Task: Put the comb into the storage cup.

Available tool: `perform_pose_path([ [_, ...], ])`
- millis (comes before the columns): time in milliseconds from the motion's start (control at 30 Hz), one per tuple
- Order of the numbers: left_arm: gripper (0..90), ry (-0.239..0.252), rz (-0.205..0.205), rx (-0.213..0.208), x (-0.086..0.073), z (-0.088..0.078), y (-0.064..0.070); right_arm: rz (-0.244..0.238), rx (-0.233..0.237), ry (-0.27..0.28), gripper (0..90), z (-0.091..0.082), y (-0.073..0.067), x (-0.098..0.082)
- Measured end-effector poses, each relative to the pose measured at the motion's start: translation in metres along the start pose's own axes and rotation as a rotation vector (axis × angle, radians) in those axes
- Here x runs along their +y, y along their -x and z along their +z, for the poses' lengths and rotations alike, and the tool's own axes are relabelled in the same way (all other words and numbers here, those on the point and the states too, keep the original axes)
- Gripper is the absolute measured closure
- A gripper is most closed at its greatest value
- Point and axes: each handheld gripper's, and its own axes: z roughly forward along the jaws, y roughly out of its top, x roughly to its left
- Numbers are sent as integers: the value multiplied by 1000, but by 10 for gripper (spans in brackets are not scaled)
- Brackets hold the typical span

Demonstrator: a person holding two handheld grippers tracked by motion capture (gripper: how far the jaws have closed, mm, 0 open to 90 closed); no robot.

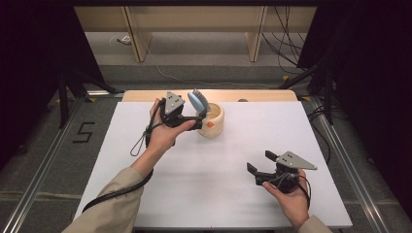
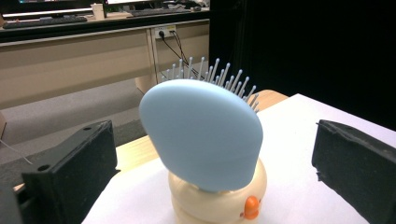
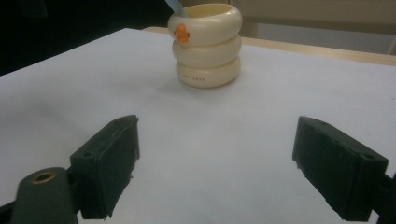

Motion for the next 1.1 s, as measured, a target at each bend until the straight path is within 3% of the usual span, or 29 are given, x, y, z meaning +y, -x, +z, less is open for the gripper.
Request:
perform_pose_path([
  [867,0,-27,-19,-43,-24,-45,-12,-5,-9,9,158,-2,2,2],
  [1100,0,-33,-14,-34,-33,-56,-18,-8,-9,7,157,-4,2,2],
])
